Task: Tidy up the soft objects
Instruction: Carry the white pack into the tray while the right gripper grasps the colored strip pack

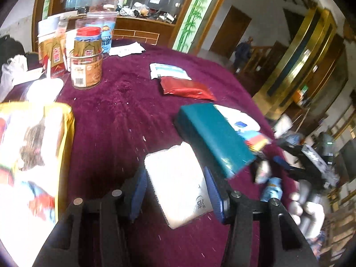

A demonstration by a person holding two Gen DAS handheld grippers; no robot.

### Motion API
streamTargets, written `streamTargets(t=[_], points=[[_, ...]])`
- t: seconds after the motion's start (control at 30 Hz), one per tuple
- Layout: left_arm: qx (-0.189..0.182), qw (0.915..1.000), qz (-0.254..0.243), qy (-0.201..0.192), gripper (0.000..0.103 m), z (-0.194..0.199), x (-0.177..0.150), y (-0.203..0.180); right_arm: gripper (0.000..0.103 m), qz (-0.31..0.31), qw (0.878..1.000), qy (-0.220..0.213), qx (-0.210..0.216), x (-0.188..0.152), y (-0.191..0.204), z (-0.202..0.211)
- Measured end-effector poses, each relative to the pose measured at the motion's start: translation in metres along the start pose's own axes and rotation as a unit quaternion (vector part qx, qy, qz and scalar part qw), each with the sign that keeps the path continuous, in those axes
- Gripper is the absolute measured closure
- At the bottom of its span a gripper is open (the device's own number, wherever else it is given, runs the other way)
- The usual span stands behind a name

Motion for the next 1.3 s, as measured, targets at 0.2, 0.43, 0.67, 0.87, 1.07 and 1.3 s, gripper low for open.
streamTargets(t=[0.2, 0.43, 0.67, 0.87, 1.07, 1.3], points=[[-0.009, 0.9990, 0.034, -0.029, 0.049, 0.052, -0.011, 0.018, 0.017, -0.016, 0.998, 0.034, 0.040, -0.001, 0.019, -0.018], [0.034, 0.9935, 0.090, -0.061, 0.049, 0.108, -0.026, 0.083, 0.037, 0.020, 0.996, 0.086, -0.008, -0.002, 0.035, -0.061], [0.088, 0.9818, 0.141, -0.091, 0.048, 0.162, -0.048, 0.151, 0.083, 0.022, 0.998, 0.054, 0.021, 0.002, 0.041, -0.037], [0.105, 0.9727, 0.177, -0.109, 0.048, 0.184, -0.064, 0.185, 0.088, 0.042, 0.997, 0.036, 0.045, 0.002, 0.063, -0.008], [0.115, 0.9687, 0.193, -0.106, 0.048, 0.190, -0.080, 0.201, 0.088, 0.076, 0.992, 0.026, 0.096, -0.002, 0.114, 0.027], [0.146, 0.9703, 0.168, -0.094, 0.048, 0.183, -0.081, 0.208, 0.088, 0.121, 0.976, 0.065, 0.171, -0.043, 0.196, 0.043]])
Point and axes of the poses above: each gripper's, at about its wrist camera, not at the fingertips, and z roughly against the way its jaws point, y to its left, x to its top, the point moved 5 cm from there along -z, roughly the way its jaws point, and after that the axes turned 12 degrees about -y, right-handed, at the moved point
